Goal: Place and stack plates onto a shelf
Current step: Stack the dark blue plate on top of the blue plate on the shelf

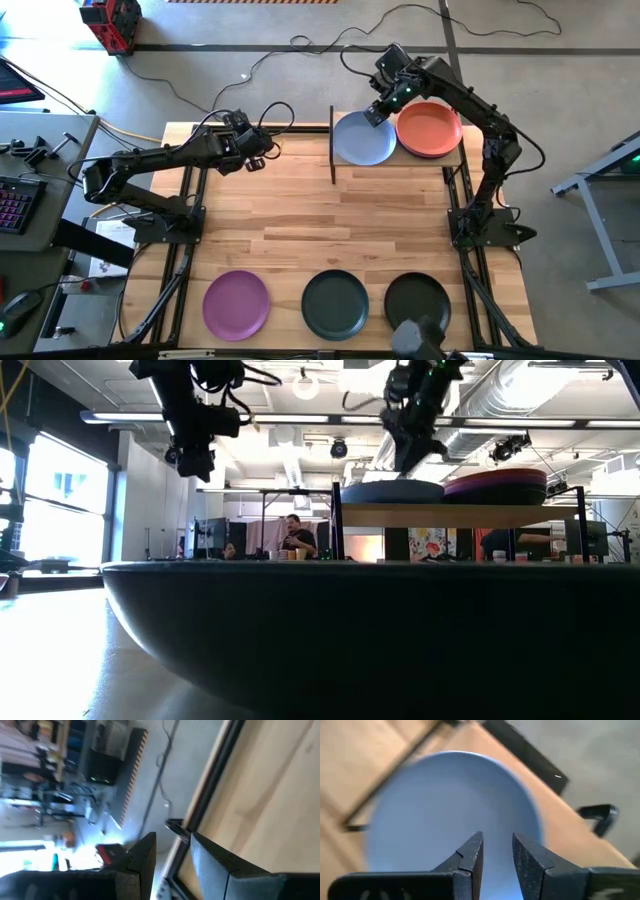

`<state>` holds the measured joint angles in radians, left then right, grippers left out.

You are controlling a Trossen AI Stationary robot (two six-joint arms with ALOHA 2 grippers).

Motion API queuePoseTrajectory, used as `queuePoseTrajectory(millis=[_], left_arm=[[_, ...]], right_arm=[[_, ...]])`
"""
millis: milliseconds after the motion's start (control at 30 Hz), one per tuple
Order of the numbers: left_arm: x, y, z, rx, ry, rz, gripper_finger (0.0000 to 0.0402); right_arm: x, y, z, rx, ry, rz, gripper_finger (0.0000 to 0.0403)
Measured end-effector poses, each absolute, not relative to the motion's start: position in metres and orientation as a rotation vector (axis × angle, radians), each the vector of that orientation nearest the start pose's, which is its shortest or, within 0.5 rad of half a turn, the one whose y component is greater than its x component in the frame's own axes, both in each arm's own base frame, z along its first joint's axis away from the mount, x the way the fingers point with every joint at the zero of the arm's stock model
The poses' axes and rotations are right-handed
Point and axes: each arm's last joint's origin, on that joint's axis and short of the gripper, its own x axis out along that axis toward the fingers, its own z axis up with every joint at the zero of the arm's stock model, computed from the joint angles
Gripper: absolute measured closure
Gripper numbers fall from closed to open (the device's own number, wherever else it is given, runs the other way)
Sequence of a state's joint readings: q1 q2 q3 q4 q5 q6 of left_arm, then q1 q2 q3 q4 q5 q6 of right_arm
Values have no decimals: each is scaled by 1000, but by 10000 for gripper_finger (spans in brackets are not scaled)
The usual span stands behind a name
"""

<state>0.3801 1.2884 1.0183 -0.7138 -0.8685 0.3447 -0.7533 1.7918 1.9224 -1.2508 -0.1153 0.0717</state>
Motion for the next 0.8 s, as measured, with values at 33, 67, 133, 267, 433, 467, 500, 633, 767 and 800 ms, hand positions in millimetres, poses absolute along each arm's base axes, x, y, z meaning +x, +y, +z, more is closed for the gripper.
queuePoseTrajectory(millis=[33, 67, 133, 267, 433, 467, 500, 633, 767, 800], left_arm=[[219, 111, 276, 500, 1213, 957, 289], [218, 110, 274, 463, 1218, 947, 289], [214, 107, 270, 367, 1229, 917, 289], [210, 101, 264, 138, 1235, 840, 289], [209, 94, 255, -63, 1231, 728, 289], [210, 92, 253, -82, 1236, 703, 289], [210, 89, 251, -93, 1241, 677, 289], [212, 78, 245, -121, 1251, 602, 289], [213, 65, 237, -104, 1276, 546, 289], [213, 62, 235, -104, 1281, 539, 289]], right_arm=[[263, -236, 371, 554, 1007, -580, 320], [265, -230, 374, 570, 1008, -552, 320], [270, -216, 381, 599, 1020, -495, 320], [285, -182, 387, 602, 1080, -383, 320], [306, -129, 386, 586, 1172, -280, 320], [311, -118, 386, 580, 1179, -260, 320], [315, -107, 386, 572, 1185, -240, 320], [328, -64, 386, 554, 1203, -222, 320], [333, -22, 386, 545, 1222, -239, 320], [334, -12, 386, 542, 1224, -247, 320]])
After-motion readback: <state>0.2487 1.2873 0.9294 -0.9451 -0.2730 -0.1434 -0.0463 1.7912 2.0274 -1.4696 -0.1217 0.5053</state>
